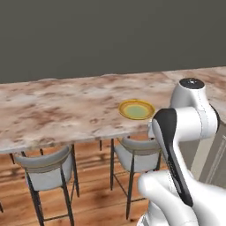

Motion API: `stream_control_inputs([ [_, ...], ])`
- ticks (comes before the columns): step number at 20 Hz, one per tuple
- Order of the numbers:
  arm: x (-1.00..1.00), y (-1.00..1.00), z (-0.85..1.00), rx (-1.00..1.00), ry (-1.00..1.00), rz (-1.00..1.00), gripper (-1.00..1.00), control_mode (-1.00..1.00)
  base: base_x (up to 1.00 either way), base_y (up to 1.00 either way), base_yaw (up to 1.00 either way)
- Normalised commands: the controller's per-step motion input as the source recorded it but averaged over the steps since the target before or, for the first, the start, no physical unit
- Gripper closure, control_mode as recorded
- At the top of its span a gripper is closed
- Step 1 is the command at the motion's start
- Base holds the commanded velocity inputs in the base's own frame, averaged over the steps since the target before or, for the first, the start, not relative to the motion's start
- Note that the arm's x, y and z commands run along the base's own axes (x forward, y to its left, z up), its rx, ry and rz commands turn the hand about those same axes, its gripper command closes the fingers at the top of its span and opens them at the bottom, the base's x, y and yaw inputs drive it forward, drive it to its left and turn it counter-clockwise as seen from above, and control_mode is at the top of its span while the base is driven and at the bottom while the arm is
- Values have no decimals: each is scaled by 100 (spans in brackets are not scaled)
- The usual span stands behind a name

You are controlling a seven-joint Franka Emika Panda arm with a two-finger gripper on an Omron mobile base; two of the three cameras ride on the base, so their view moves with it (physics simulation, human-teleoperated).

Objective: Retrieve the butter from the fridge and place it on a plate on the dining table. Then retrieve the butter knife by the fridge and place it near the plate.

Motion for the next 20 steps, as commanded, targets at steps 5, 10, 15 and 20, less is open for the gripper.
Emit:
stream_control_inputs([
  [5, 0, 0, 0, 0, 0, 0, 100, 100, 70, -88, 31],
  [10, 0, 0, 0, 0, 0, 0, 100, 100, 40, -66, 9],
  [15, 0, 0, 0, 0, 0, 0, 100, 100, 58, 29, -1],
  [20, 0, 0, 0, 0, 0, 0, 100, 100, 41, 59, -11],
])
